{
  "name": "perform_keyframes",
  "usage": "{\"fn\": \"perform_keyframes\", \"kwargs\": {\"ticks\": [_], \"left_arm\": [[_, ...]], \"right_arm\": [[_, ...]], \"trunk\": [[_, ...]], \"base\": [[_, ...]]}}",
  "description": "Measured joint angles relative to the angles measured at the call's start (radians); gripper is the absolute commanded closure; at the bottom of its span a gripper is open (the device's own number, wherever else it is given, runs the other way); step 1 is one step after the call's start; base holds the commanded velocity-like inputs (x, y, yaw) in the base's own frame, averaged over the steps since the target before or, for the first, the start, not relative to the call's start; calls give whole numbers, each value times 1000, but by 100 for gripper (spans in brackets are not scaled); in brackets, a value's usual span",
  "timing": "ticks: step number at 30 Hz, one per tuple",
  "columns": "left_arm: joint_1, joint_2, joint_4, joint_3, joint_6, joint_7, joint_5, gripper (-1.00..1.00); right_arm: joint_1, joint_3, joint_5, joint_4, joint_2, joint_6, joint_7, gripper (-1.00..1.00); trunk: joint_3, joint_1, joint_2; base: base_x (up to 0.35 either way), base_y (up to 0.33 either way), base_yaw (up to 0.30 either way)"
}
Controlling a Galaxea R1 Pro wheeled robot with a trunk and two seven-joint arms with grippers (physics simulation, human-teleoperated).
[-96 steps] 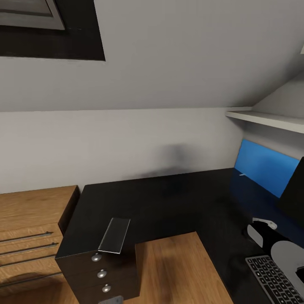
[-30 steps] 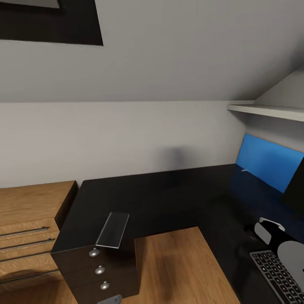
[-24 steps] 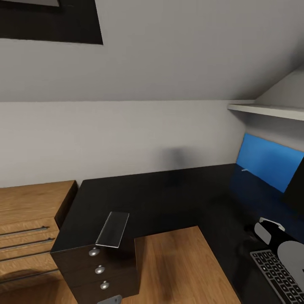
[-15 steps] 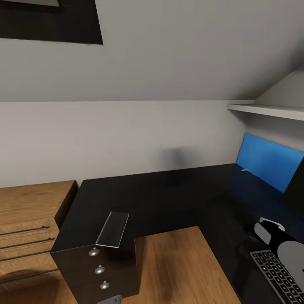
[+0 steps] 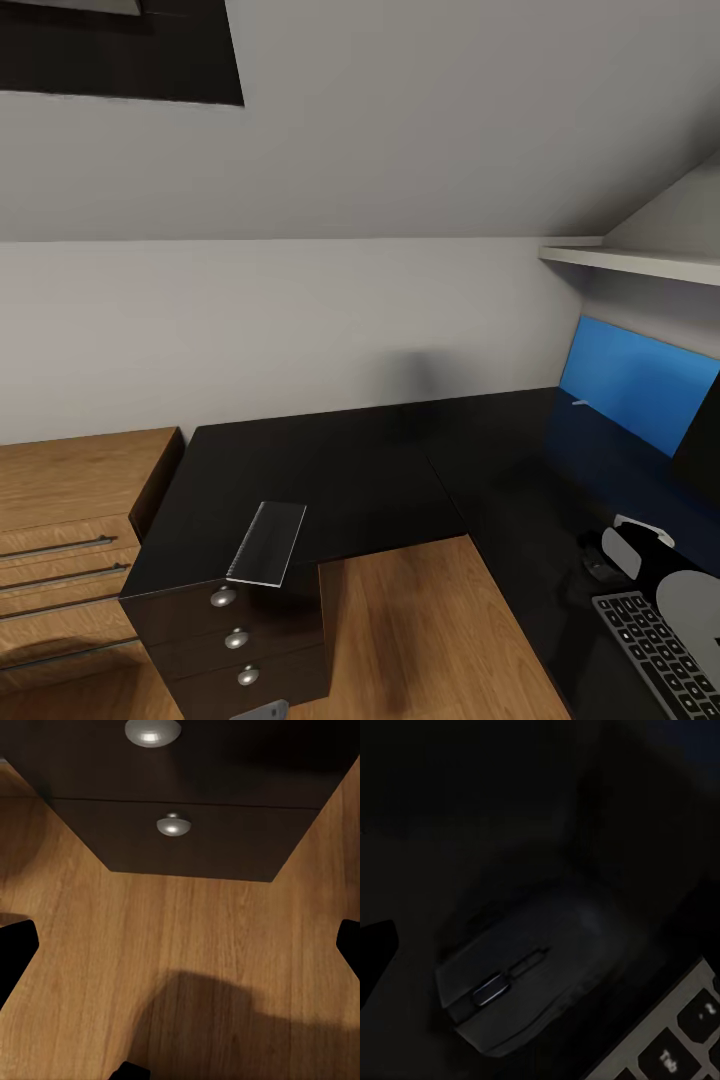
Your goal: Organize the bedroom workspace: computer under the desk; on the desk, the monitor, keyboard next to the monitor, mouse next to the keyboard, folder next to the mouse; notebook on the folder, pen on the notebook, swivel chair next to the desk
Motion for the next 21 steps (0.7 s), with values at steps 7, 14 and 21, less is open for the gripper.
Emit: {"fn": "perform_keyframes", "kwargs": {"ticks": [7,14,21], "left_arm": [[0,0,3,0,0,0,1,-100],[0,-16,45,-10,0,-1,-1,-100],[0,-45,94,-11,0,-1,-7,-100]], "right_arm": [[0,-2,-1,-16,0,0,8,-100],[15,-4,11,-222,24,6,3,-100],[225,-2,19,-717,45,140,-175,-100]], "trunk": [[0,0,0],[0,0,0],[0,0,0]], "base": [[0,0,0],[0,0,0],[0,0,0]]}}
